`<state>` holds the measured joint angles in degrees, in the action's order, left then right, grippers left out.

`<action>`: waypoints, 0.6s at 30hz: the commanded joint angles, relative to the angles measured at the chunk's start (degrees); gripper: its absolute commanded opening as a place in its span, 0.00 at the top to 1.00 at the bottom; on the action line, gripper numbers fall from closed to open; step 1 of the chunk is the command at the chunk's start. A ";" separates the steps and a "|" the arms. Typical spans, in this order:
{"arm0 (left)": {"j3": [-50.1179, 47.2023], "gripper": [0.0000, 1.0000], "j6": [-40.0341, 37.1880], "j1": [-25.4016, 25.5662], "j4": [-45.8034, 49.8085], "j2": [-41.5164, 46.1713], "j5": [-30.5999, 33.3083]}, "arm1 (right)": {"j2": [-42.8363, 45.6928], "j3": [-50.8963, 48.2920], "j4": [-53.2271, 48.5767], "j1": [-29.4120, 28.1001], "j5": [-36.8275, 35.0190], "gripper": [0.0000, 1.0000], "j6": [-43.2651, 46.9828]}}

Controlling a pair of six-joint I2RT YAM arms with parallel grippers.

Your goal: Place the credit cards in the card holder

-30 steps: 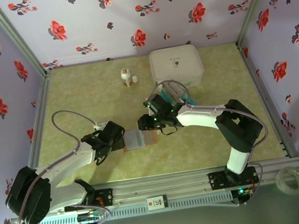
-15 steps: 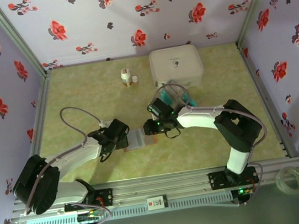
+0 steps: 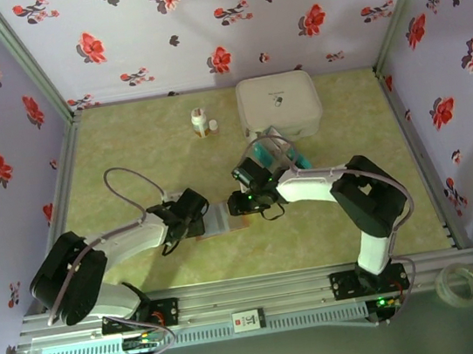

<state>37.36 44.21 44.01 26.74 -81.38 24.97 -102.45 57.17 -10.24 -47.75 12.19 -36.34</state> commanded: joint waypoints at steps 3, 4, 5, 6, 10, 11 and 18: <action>0.16 0.00 -1.00 0.65 -1.07 -1.58 0.23 | -2.54 1.63 -0.16 -2.20 1.33 0.61 0.65; 0.06 0.00 -0.94 0.70 -1.16 -1.54 0.19 | -2.65 1.73 -0.22 -2.34 1.39 0.61 0.73; 0.07 0.00 -0.95 0.65 -1.22 -1.64 0.18 | -2.73 1.81 -0.22 -2.51 1.42 0.61 0.74; -0.15 0.00 -0.81 0.71 -1.26 -1.67 0.17 | -2.98 2.02 -0.31 -2.66 1.49 0.61 0.74; -0.43 0.00 -0.69 0.79 -1.43 -1.66 0.25 | -3.31 2.58 0.17 -3.14 2.03 0.61 0.36; -0.42 0.00 -0.70 0.83 -1.41 -1.61 0.20 | -3.27 2.64 0.41 -3.20 2.41 0.61 0.16; -0.36 0.00 -0.50 0.90 -1.13 -0.95 0.18 | -1.55 3.64 2.85 -3.98 5.10 0.61 -2.68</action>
<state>37.36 44.23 44.31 26.63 -81.43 25.47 -103.77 58.92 -10.11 -49.69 12.40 -37.06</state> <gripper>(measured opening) 0.997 0.389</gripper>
